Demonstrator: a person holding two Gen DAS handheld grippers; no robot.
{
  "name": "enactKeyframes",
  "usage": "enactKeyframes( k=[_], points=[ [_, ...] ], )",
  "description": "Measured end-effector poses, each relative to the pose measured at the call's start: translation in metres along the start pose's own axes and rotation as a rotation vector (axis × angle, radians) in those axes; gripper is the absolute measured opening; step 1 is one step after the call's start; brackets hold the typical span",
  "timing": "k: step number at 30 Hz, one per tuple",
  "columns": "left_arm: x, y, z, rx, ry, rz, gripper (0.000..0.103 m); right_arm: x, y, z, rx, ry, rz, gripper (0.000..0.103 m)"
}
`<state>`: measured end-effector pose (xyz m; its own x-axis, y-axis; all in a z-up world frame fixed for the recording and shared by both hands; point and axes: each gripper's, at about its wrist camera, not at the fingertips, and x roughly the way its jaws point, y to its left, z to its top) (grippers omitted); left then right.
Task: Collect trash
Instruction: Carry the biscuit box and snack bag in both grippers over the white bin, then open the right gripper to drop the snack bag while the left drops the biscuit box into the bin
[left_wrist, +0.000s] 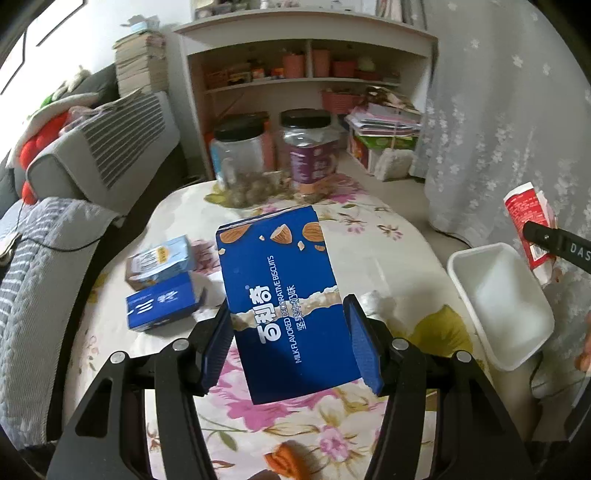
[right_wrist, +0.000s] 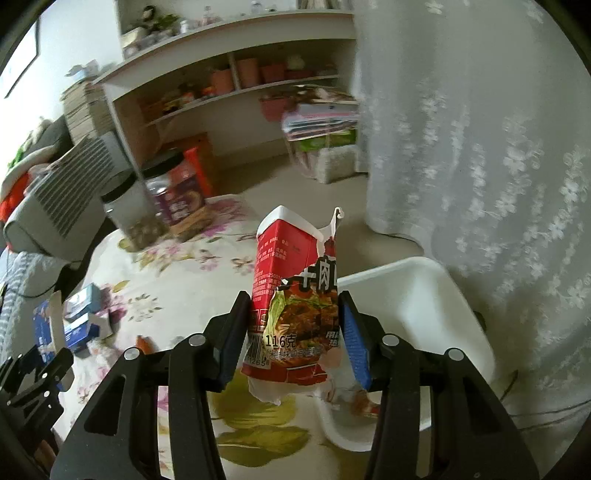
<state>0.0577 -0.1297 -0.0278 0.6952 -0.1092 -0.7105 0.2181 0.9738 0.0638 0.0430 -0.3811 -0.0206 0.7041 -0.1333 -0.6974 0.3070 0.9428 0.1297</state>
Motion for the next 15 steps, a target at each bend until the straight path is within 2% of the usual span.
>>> enactKeyframes(
  k=[8,10,11,15],
  points=[
    [-0.001,-0.056,0.017,0.036,-0.008,-0.089,0.058,-0.009,-0.049,0.004,0.077,-0.014,-0.066,0.048],
    [-0.004,-0.074,0.022,0.053,-0.019,-0.114,0.058,-0.012,-0.061,0.005,0.100,-0.014,-0.091,0.064],
    [-0.005,-0.082,0.025,0.060,-0.024,-0.125,0.058,-0.014,-0.067,0.006,0.114,-0.020,-0.106,0.078],
    [-0.008,-0.114,0.034,0.087,-0.037,-0.167,0.058,-0.027,-0.093,0.008,0.177,-0.056,-0.157,0.085]
  ],
)
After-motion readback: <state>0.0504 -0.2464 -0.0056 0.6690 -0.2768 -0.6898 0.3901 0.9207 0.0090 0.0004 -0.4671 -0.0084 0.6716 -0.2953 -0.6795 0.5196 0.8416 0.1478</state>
